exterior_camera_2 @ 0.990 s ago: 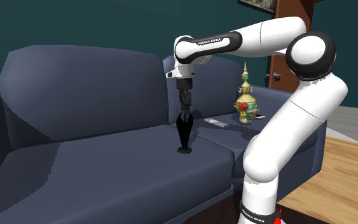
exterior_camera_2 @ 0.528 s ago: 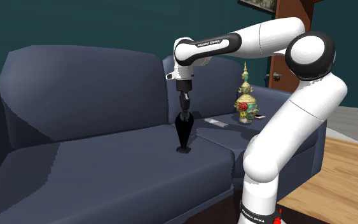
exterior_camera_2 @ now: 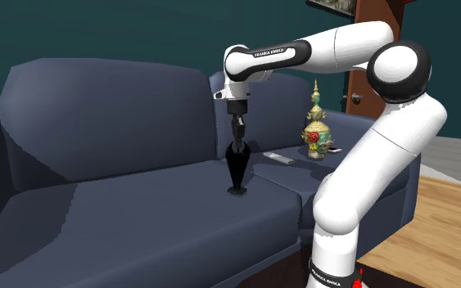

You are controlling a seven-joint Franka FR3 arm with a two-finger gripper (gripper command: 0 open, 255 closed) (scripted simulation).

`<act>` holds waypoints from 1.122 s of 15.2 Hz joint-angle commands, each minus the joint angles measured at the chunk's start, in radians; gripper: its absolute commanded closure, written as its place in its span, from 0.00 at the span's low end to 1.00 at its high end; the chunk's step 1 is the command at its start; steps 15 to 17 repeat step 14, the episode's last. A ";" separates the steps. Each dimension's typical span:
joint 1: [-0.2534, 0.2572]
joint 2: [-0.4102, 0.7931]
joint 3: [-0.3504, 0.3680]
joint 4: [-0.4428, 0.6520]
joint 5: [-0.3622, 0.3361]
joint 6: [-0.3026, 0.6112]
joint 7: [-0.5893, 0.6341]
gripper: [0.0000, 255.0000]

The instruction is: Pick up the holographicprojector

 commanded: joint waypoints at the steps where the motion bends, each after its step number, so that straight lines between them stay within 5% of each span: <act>1: 0.001 0.002 0.003 0.027 0.002 -0.025 0.001 1.00; 12: 0.008 0.042 0.011 0.209 0.013 -0.167 -0.008 1.00; 17: 0.008 0.043 0.011 0.211 0.013 -0.169 -0.008 1.00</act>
